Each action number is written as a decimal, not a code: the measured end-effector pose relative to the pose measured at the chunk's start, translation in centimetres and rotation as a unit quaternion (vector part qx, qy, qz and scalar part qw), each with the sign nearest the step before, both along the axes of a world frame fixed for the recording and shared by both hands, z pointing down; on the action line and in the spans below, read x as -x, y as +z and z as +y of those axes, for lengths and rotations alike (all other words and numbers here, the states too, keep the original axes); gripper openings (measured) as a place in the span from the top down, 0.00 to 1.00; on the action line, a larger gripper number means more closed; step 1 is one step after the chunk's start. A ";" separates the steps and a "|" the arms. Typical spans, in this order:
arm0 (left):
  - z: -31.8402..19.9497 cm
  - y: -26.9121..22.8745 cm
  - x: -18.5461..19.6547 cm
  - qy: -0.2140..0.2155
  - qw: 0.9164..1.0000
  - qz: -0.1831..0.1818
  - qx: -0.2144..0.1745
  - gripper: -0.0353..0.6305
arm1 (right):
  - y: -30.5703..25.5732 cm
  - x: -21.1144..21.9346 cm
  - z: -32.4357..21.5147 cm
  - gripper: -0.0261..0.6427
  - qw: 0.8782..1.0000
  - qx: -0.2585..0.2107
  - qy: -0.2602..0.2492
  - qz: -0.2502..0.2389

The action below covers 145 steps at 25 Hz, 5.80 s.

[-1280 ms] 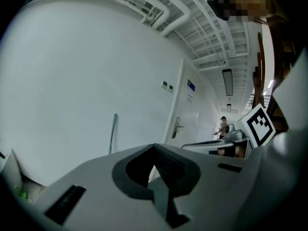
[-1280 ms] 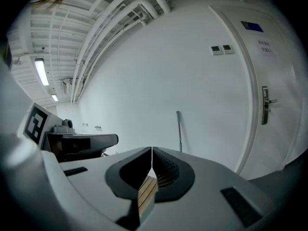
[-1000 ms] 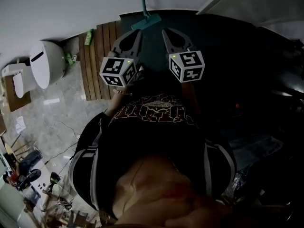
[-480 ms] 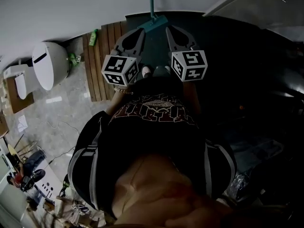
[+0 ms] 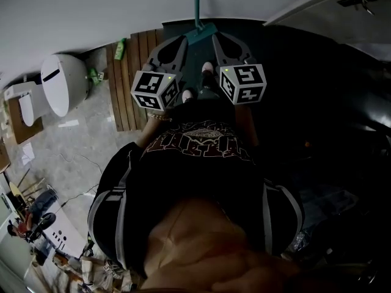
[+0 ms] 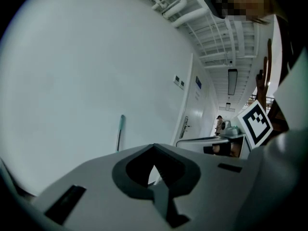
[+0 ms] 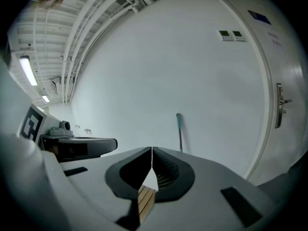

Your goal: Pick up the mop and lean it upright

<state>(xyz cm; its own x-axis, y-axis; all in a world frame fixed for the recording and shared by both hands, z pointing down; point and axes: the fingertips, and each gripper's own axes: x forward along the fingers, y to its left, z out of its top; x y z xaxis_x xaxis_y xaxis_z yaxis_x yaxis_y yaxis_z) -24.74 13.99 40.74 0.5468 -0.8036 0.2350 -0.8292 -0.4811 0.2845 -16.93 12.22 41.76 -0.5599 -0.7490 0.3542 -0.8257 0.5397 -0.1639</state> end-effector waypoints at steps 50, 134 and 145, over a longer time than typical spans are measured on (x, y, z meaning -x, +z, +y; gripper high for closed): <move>-30.1 0.6 5.2 0.067 0.998 -0.008 0.000 0.89 | 1.7 5.9 -31.7 0.93 0.997 0.000 0.071 0.024; -28.8 1.7 4.6 0.118 0.993 0.018 0.022 0.89 | -0.2 1.7 -25.3 0.79 0.984 0.000 0.168 0.057; -28.5 1.1 3.4 0.140 0.990 0.014 0.012 0.89 | -2.3 1.7 -24.7 0.79 0.985 -0.024 0.164 0.049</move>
